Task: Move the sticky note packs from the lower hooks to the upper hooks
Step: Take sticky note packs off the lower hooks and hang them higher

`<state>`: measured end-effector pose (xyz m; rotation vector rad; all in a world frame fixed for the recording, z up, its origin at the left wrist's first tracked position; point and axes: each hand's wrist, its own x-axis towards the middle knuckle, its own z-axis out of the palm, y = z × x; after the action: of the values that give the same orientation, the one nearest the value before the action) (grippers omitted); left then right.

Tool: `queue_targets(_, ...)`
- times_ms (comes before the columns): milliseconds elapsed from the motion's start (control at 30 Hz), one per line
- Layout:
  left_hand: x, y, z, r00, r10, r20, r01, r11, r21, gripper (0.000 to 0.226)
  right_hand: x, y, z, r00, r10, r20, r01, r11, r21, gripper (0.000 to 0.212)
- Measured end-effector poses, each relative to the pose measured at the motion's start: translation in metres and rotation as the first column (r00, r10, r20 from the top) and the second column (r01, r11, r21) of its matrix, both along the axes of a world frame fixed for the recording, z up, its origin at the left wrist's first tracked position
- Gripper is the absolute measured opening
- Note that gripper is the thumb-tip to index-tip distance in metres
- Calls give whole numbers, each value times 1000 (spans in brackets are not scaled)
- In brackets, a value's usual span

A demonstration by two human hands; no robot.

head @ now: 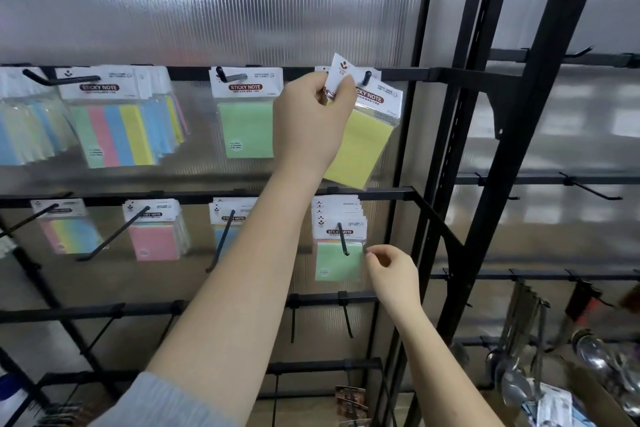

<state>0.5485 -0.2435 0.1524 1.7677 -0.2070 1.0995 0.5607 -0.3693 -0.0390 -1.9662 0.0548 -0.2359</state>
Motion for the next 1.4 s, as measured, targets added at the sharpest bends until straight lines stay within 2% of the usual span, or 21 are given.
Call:
queue_targets(233, 24, 7, -2, 990, 71, -121, -65, 996, 54, 37, 6, 0, 1, 1000, -18, -19, 19, 1000, 19, 18)
queue_targets(433, 48, 14, 5, 939, 275, -207, -233, 950, 208, 42, 9, 1, 2, 1000, -12, -7, 12, 999, 39, 13)
queue_targets(567, 57, 14, 8, 899, 347, -268, -281, 925, 256, 45, 11, 4, 1, 1000, -4, -13, 5, 998, 61, 12)
queue_targets(933, 58, 14, -1, 894, 326, -306, -265, 938, 225, 27, 16, 11, 0, 999, -27, -20, 28, 999, 35, 31)
queue_targets(1133, 29, 21, -17, 860, 390, -330, -344, 920, 190, 24, 18, 16, 1, 1000, -25, -16, 26, 999, 42, 32)
queue_targets(1400, -21, 50, -64, 861, 325, -391, -327, 943, 63, 21, 15, 25, 1, 989, -142, -29, 144, 986, 85, 25)
